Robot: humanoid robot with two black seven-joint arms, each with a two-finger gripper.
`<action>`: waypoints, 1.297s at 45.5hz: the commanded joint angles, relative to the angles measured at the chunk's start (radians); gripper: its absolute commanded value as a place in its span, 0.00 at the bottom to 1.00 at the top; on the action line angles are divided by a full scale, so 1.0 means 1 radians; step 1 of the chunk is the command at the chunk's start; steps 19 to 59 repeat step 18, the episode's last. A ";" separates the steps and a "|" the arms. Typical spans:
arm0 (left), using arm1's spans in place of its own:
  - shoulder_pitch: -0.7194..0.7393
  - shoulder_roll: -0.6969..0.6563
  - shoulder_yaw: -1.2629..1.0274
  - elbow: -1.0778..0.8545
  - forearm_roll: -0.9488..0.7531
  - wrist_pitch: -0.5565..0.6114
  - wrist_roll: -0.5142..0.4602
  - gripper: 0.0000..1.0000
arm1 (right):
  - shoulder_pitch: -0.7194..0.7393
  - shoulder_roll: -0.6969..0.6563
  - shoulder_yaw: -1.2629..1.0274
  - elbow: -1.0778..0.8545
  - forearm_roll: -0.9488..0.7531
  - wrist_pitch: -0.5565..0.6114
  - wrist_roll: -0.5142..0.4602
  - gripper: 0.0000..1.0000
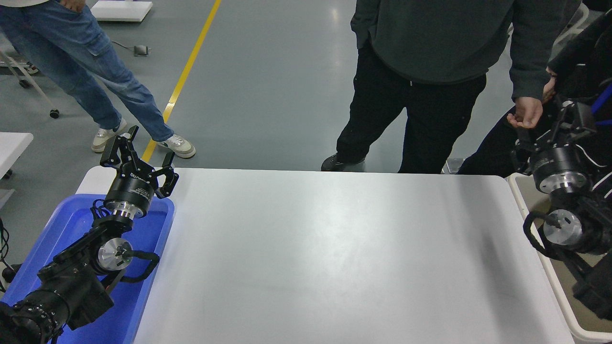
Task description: Dispose of the paper cup in the dustbin
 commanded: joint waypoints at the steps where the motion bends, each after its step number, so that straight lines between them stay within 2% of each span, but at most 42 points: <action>1: 0.000 0.000 0.000 0.001 0.000 0.000 0.000 1.00 | -0.021 0.050 -0.005 -0.035 -0.012 -0.009 0.010 0.99; 59: 0.000 0.000 0.000 0.001 0.000 0.000 0.000 1.00 | -0.012 0.077 -0.001 -0.061 -0.009 -0.001 0.009 0.99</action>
